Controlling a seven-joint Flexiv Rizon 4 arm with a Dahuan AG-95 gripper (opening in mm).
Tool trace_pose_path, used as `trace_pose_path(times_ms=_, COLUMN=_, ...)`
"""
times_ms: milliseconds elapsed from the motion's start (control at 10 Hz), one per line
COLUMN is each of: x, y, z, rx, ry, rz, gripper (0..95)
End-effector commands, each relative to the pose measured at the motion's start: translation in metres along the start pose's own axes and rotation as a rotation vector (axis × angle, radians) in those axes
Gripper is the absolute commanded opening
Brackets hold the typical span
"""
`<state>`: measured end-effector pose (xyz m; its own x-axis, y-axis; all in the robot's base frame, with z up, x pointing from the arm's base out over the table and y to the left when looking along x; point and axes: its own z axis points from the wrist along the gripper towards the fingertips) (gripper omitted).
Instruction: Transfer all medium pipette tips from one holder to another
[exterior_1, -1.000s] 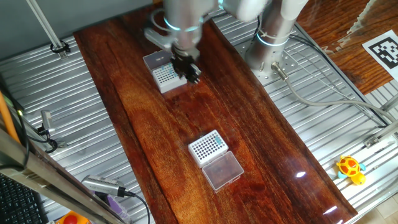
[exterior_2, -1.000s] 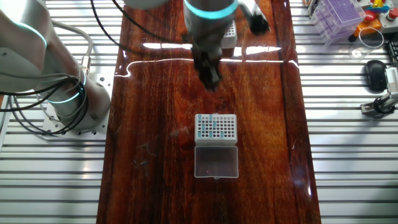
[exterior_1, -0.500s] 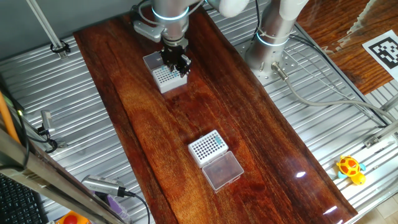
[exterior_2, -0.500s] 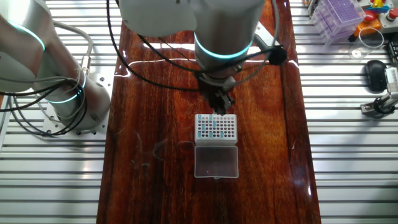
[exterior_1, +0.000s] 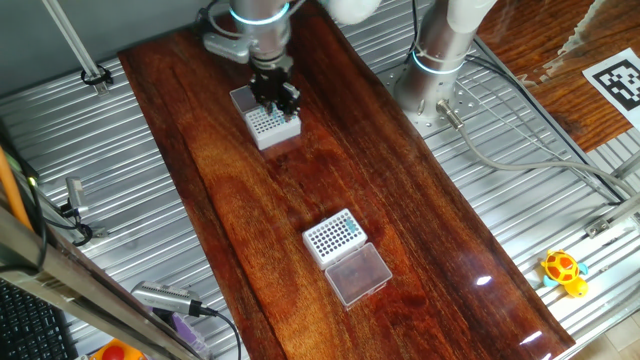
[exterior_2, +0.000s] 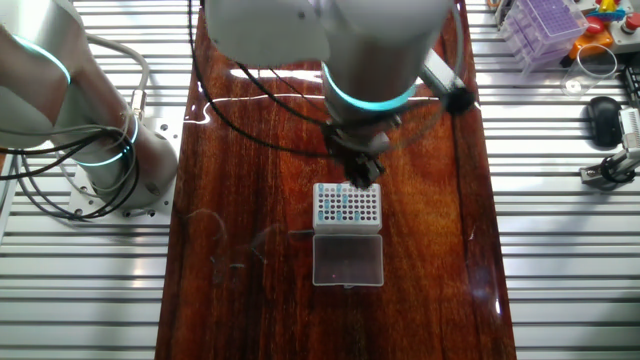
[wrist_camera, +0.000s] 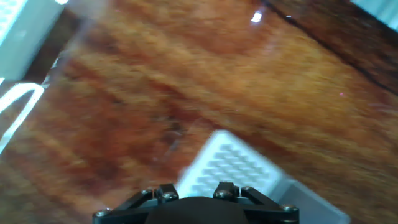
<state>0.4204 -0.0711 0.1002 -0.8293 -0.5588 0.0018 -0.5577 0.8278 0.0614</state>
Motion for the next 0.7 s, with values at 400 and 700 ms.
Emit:
trace_pose_path(times_ms=400, x=0.009, y=-0.039, z=0.003, rx=0.067, ry=0.017, rz=0.025, gripper=38.0)
trace_pose_path(times_ms=700, x=0.016, y=-0.043, z=0.002, rx=0.066, ry=0.011, rz=0.009, gripper=19.0)
